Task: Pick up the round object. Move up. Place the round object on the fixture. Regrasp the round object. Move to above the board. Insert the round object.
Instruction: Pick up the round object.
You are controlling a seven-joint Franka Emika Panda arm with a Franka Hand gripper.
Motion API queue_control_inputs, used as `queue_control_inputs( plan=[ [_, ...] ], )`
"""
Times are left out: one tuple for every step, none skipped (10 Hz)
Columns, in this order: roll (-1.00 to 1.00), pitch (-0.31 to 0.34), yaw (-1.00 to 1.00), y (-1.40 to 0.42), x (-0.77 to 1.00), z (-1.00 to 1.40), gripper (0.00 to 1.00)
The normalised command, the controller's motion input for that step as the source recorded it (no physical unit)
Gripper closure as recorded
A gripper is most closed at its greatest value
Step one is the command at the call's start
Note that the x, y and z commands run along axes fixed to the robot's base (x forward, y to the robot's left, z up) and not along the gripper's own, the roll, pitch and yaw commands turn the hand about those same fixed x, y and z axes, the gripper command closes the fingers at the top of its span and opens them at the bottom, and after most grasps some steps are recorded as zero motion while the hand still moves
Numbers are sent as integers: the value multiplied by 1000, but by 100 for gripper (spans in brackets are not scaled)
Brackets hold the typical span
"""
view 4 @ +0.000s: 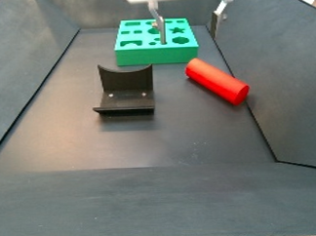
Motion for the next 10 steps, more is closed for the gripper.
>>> queue_control_inputs(
  plan=[
    [-13,66,431,-566,-149,-440,0],
    [-54,20,411,-469,-214,-471,0],
    [-64,0,434,-386,-266,-506,0],
    [-4,-34,469,-374,-360,-529,0],
    [0,-153,511,-254,-514,-554,0],
    [0,-231,491,-140,-534,-494,0],
    [0,-246,437,-40,-454,-514,0],
    [-119,-220,377,0,-406,-537,0],
    [-183,-160,289,0,-286,-517,0],
    [-114,-64,154,0,-91,-531,0]
  ],
)
